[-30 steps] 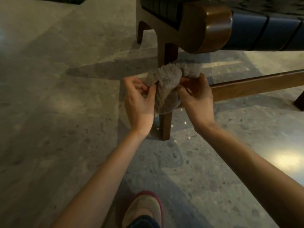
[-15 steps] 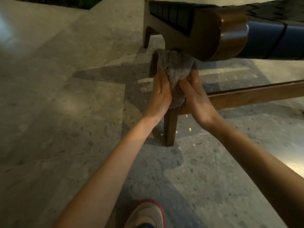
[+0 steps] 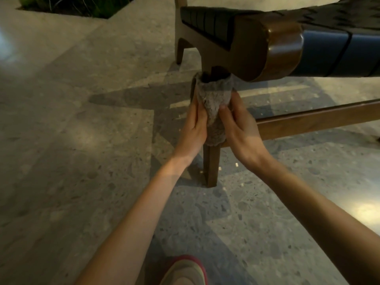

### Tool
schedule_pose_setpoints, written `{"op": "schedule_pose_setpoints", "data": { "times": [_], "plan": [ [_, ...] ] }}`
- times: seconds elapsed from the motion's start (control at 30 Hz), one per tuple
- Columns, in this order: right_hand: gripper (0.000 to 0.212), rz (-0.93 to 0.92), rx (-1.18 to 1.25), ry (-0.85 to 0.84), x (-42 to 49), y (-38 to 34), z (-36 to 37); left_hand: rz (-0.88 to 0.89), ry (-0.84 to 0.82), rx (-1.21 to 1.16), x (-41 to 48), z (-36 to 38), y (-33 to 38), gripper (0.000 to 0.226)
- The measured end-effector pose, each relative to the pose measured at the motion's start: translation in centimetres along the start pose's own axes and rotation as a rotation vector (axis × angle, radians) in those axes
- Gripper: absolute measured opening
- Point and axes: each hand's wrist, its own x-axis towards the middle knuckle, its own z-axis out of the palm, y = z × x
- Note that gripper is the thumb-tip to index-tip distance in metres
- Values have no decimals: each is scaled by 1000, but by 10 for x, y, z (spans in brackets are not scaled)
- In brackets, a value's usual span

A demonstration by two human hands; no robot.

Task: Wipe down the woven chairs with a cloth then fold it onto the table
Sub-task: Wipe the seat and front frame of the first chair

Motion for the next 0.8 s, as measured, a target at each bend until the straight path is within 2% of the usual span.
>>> {"op": "schedule_pose_setpoints", "data": {
  "times": [0.1, 0.23, 0.37, 0.5, 0.6, 0.7, 0.8],
  "plan": [
    [15, -22, -14, 72, 11, -16, -3, 89, 25, -4, 12, 1, 20, 40],
    [26, -59, -108, 202, 19, -17, -3, 216, 89, 7, 18, 3, 27, 50],
    [16, -164, -170, 241, -4, 3, 2, 197, 116, 40, 3, 7, 8, 45],
    [18, -174, -267, 266, -29, 31, 5, 145, 98, 51, -24, 5, -25, 35],
    [34, -187, -321, 312, -45, 46, 9, 85, 150, 61, -42, 2, -48, 23],
    [34, -114, -295, 361, -67, 63, 13, 76, 137, 76, -55, -2, -63, 28],
    [41, 88, -265, 242, -89, 81, 21, 90, 133, 164, -71, -4, -84, 37]
  ]
}}
